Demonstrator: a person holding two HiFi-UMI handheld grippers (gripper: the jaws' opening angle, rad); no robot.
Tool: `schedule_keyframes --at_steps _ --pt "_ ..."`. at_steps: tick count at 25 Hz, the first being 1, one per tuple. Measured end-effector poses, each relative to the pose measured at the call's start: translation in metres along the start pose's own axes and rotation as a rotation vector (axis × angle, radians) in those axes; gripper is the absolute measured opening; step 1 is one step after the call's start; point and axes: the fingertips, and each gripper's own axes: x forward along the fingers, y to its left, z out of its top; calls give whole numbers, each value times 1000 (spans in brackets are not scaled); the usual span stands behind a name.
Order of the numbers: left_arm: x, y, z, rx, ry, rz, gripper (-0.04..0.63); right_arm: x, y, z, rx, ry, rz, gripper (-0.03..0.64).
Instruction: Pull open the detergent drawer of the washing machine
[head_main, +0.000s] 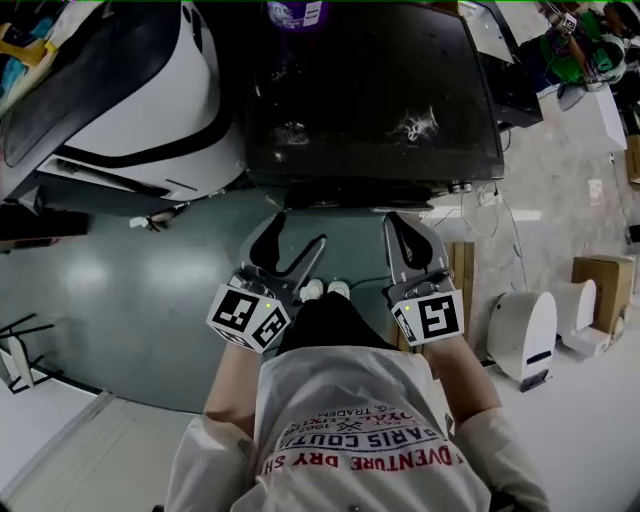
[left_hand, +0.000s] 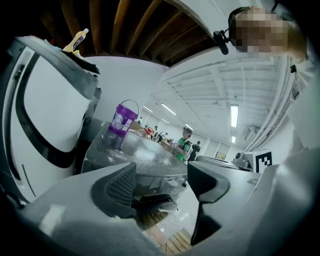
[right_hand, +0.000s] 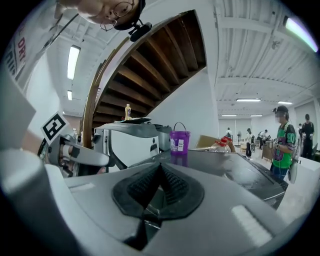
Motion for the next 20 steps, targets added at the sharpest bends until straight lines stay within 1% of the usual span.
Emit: schedule_keyframes --at_steps 2,4,6,8,10,12,15,20 --pt "9 10 -16 -59 11 12 321 8 -1 -15 13 10 29 2" --pt "20 21 -32 -126 18 16 322 17 -1 -30 4 18 61 2" --pt "32 33 -49 -210 29 9 322 28 -2 -47 -2 23 86 2" --pt "45 46 -68 -311 29 0 322 38 -3 -63 7 24 97 2" --pt "55 59 -85 -408 0 -6 339 47 -5 -78 15 24 99 2" --pt "60 72 -98 -483 -29 -4 347 54 -5 -92 19 28 102 2" --pt "67 86 -108 -562 -94 -32 360 63 -4 -112 22 40 116 2" --pt "78 114 -103 -686 -231 -101 374 76 1 -137 35 50 135 2"
